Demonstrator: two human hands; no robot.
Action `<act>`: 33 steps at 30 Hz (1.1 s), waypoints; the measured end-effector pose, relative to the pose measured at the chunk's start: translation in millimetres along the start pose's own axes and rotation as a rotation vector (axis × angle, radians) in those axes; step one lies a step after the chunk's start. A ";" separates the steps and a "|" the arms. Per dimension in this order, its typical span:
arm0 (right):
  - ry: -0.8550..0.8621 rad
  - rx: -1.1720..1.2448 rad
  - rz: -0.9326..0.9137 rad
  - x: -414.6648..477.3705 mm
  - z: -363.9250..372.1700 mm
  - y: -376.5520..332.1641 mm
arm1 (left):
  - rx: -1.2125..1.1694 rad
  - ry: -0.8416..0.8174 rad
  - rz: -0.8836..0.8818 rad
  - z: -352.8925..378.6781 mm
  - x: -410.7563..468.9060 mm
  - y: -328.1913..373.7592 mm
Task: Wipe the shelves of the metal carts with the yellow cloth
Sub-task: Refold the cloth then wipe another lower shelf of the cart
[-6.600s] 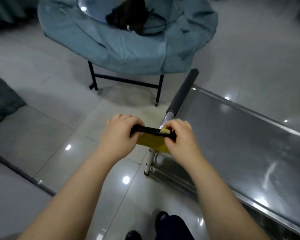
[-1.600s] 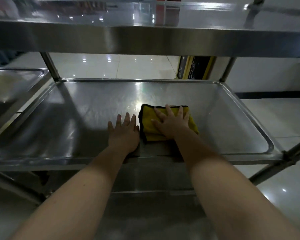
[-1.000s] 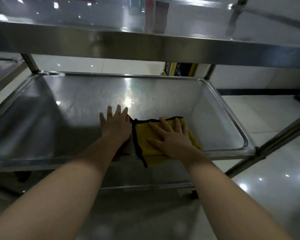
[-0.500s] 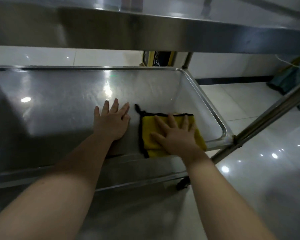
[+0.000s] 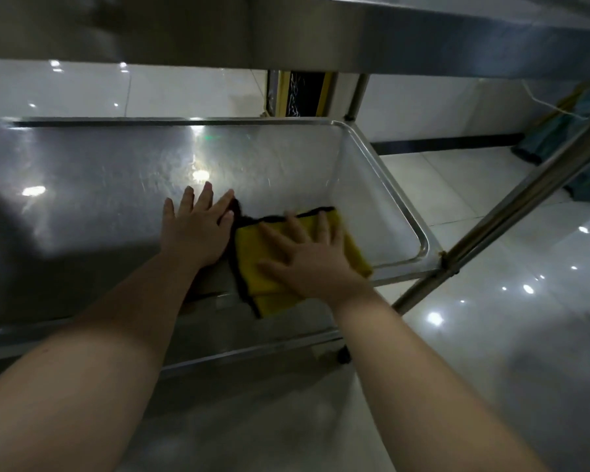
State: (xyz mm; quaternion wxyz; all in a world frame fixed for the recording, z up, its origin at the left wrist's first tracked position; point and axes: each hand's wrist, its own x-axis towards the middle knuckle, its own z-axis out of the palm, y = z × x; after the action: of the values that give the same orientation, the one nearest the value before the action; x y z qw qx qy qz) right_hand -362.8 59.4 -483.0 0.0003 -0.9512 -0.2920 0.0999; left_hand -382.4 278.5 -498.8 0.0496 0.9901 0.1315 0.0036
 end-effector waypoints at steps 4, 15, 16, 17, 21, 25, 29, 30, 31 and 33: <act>-0.043 0.071 -0.026 -11.2 -8.8 33.4 | 0.005 0.008 0.006 0.0 0.9 -0.8; -0.053 0.091 0.168 150.4 -42.5 16.8 | 0.050 0.006 0.027 2.1 5.7 6.7; -0.055 0.091 0.186 158.7 -43.3 15.9 | 0.046 0.004 0.023 1.9 4.7 6.5; -0.054 0.072 0.186 158.0 -41.8 15.1 | 0.038 0.007 0.017 1.4 3.5 7.1; -0.012 -0.018 0.018 78.2 -16.4 25.9 | 0.010 0.008 0.003 0.8 0.3 7.9; -0.073 -0.071 -0.024 -1.9 -13.4 105.7 | -0.006 0.008 0.018 2.8 1.0 10.4; -0.082 -0.064 0.185 39.7 -29.9 146.1 | 0.024 0.019 0.030 3.5 3.1 14.5; -0.052 -0.026 0.238 62.0 -33.7 145.4 | 0.028 0.018 0.032 3.6 3.6 14.9; -0.024 -0.003 0.271 84.2 -38.7 142.2 | 0.033 0.016 0.033 3.8 4.2 14.8; -0.021 0.006 0.327 116.4 -46.5 134.6 | 0.035 0.016 0.031 4.6 5.3 13.9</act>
State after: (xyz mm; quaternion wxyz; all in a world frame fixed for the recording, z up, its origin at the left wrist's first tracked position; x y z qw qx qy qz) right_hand -185.0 15.1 -467.4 -0.0164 -0.9849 -0.1328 0.1096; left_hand -373.6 266.1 -502.0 0.0311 0.9926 0.1167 0.0102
